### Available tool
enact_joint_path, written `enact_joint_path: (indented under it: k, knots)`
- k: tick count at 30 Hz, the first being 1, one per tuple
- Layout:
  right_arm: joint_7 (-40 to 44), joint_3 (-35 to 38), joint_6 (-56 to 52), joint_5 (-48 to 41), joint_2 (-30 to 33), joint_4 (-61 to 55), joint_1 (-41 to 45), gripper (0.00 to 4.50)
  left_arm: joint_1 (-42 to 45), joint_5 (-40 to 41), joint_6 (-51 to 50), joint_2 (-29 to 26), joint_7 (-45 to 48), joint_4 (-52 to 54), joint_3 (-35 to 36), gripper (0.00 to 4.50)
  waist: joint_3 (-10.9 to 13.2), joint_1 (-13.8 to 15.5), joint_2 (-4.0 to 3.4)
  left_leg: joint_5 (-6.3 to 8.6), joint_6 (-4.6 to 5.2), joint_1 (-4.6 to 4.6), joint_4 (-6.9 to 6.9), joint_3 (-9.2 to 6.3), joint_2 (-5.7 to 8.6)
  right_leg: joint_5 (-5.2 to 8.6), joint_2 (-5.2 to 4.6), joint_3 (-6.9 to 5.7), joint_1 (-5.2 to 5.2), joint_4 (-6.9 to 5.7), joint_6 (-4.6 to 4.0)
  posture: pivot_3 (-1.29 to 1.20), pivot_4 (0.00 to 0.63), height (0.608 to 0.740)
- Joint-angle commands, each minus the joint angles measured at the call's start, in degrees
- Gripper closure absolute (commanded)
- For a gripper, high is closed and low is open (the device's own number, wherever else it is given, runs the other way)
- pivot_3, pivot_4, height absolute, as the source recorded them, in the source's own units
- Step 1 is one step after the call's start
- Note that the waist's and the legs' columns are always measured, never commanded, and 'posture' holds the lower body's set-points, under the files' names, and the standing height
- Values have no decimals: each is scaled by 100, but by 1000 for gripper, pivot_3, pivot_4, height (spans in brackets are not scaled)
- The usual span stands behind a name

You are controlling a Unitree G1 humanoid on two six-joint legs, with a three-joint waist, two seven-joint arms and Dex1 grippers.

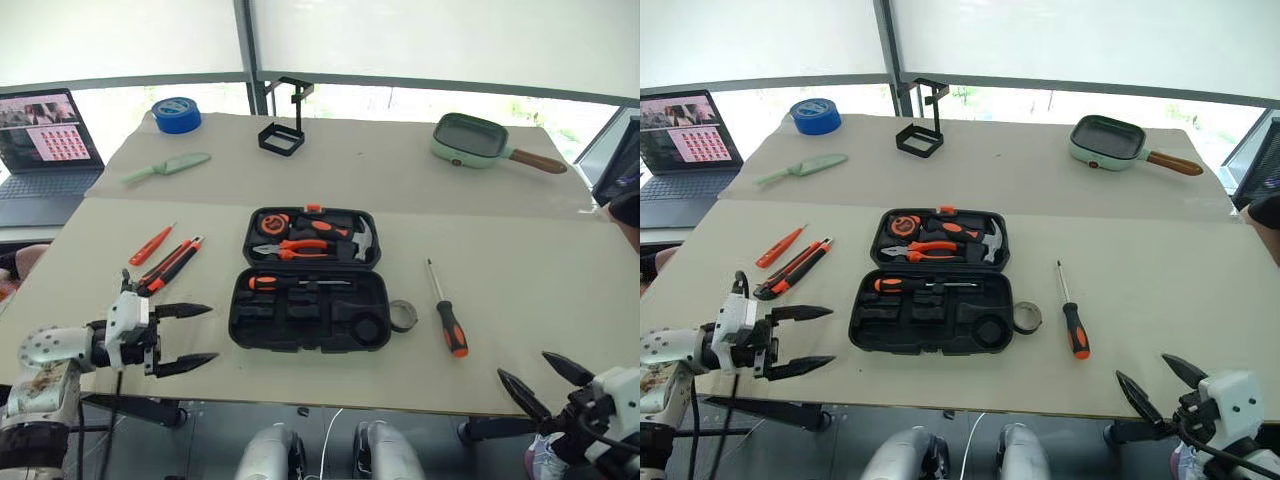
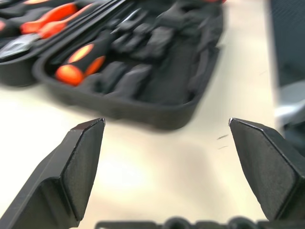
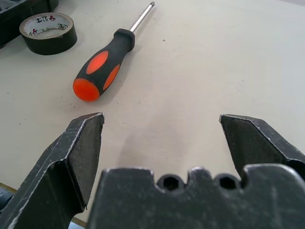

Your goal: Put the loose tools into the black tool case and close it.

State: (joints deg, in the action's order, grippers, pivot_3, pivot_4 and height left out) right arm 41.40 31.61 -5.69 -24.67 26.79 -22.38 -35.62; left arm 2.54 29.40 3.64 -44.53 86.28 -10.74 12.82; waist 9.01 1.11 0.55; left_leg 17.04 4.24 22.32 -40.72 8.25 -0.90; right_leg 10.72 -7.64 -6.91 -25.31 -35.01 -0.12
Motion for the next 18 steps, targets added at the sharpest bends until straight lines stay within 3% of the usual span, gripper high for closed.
enact_joint_path:
  k: [1, 10, 15, 18]
  knots:
    - [-628, -105, -917, 117, 176, -681, 71, 0, 147, 329, -141, 145, -232, 510, 148, 12, -1, 1, -8, 0, -1, -1, 0, -1, 1, 0, -1, 1, 0, -1, 0, 0, 150, 740]
    - [-1941, -613, -4307, -1022, 1050, -2207, 1634, 0, 119, 634, -1004, 548, -937, 1858, -261, 12, -3, -46, -12, -17, -28, 7, 2, 1, -2, -18, 11, 8, 9, -6, 23, 0, 150, 740]
    - [-2697, -1095, -5821, -1102, 1233, -2234, 2528, 0, 131, 608, -1084, 648, -937, 1985, -433, 12, -3, -23, -11, -15, -22, 15, 5, -6, 3, -13, 32, -10, 7, -3, 16, 0, 150, 740]
    - [-3247, -1183, -6676, -1149, 906, -2168, 3266, 0, 26, 628, -1077, 572, -731, 2129, -537, 12, -3, -37, -10, -12, -14, 28, 0, -2, 7, -14, 32, -12, 4, 1, 17, 0, 150, 740]
